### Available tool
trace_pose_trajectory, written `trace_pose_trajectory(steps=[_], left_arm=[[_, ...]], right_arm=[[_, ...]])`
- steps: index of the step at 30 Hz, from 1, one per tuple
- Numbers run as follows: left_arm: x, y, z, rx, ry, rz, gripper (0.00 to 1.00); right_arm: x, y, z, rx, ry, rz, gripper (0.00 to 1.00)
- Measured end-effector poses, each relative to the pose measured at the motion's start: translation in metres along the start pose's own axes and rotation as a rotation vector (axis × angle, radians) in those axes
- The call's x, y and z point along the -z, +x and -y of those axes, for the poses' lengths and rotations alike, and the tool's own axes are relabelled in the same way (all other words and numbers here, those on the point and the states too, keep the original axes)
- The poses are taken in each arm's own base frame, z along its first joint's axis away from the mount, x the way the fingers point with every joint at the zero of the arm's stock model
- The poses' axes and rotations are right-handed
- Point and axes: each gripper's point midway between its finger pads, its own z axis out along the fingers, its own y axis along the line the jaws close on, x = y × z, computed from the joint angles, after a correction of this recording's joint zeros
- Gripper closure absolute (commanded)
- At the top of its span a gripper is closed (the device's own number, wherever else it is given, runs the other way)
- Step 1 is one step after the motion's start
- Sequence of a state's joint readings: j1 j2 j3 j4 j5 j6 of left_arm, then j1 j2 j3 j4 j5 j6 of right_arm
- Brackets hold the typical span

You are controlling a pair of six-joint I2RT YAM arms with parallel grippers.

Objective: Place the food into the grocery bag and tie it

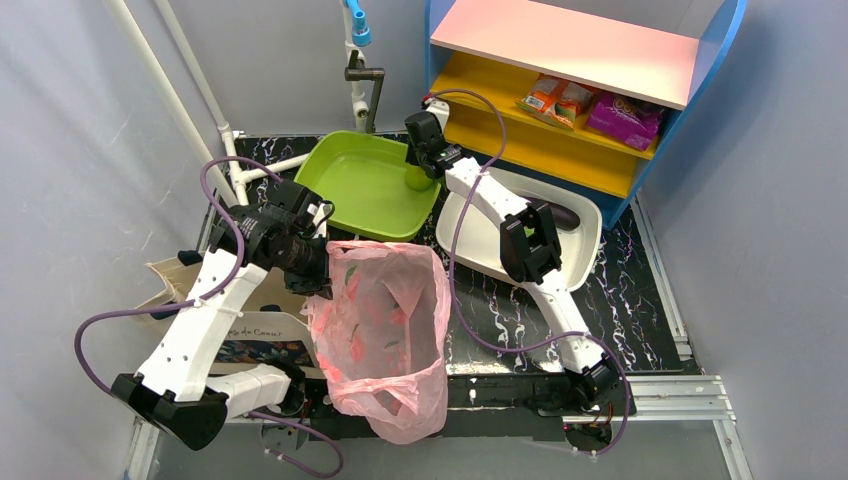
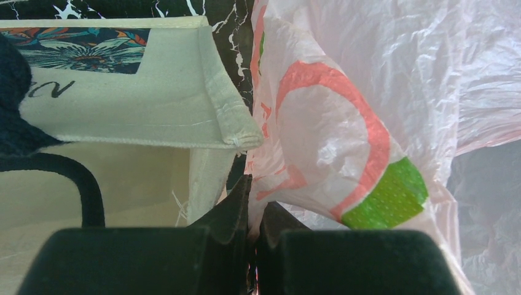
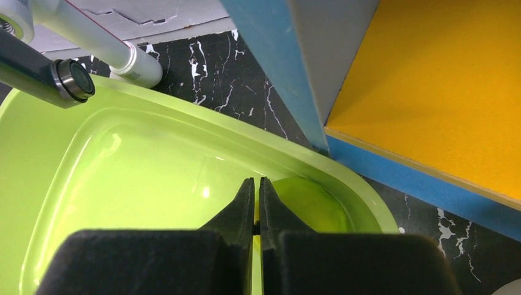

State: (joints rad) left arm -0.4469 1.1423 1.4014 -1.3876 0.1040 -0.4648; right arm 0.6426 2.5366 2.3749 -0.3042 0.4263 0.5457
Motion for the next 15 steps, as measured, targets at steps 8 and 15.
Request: trace_pose_trajectory(steps=[8,15], left_arm=[[0.002,-0.001,0.001,-0.003,0.010,0.020,1.00],[0.006,-0.008,0.007,-0.025,0.053,0.075,1.00]], right_arm=[[0.011,0.000,-0.011,0.008,-0.042,-0.018,0.99],[0.076,-0.050,-0.048,0.030,-0.144,0.056,0.99]])
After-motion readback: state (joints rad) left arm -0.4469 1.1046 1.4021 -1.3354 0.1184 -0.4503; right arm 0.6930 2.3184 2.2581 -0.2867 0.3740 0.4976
